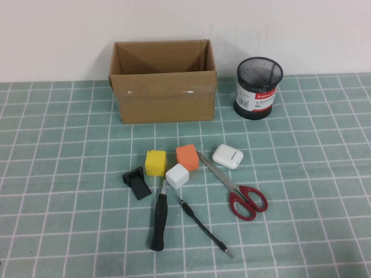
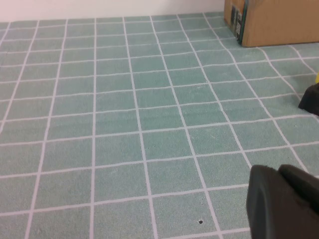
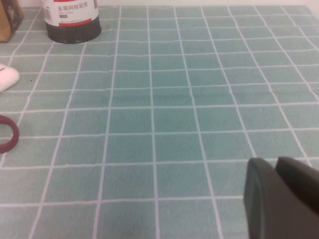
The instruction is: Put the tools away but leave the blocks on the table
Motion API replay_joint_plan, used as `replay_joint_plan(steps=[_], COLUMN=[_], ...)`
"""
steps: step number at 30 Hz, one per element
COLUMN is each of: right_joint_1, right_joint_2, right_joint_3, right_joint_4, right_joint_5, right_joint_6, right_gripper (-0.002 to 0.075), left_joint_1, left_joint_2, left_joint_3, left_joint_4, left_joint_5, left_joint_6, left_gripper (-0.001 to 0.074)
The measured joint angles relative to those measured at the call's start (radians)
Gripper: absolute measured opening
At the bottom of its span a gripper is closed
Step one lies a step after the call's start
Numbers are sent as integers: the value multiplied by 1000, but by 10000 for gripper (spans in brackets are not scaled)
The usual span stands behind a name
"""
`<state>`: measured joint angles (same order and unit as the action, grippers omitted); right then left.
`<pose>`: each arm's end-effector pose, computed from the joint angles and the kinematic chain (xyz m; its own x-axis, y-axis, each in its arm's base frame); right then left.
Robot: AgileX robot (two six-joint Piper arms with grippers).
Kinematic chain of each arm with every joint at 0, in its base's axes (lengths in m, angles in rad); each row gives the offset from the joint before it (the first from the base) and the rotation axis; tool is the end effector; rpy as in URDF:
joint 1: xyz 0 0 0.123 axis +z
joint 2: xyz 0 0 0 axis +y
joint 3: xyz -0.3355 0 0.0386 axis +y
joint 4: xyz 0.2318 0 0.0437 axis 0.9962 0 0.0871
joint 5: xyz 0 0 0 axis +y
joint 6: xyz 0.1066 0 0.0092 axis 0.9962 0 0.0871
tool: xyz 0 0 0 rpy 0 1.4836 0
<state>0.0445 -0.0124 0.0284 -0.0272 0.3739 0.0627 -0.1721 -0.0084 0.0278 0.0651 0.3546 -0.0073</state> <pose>-0.0013 -0.0011 0.1654 -0.2988 0.0241 -0.9540 -0.0239 0.9992 0.0327 -0.0002 0.0025 0.1677 -0.2696 0.1014 -0.9576 0.1646 0.9847 0.0579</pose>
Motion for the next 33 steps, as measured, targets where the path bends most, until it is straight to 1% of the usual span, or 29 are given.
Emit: replay_joint_plan(steps=[7,8,9,17,23,26,29,33], right_joint_1=[0,0,0,0,0,0,0,0], right_joint_2=[0,0,0,0,0,0,0,0], right_joint_3=[0,0,0,0,0,0,0,0], right_joint_4=[0,0,0,0,0,0,0,0], right_joint_5=[0,-46,0,0,0,0,0,0], right_joint_6=[0,0,0,0,0,0,0,0], right_gripper=[-8,-8,-11,-11,-11,-11,-11,-11], left_joint_1=[0,0,0,0,0,0,0,0], left_joint_2=[0,0,0,0,0,0,0,0], left_joint_3=[0,0,0,0,0,0,0,0], left_joint_4=[0,0,0,0,86,92,48,-65], left_joint_5=[0,0,0,0,-4,-6,-20,-55], left_joint_6=[0,0,0,0,0,-4,-24,-100], left_gripper=[-4,-3,-3,-3,-3,-3,-3,-3])
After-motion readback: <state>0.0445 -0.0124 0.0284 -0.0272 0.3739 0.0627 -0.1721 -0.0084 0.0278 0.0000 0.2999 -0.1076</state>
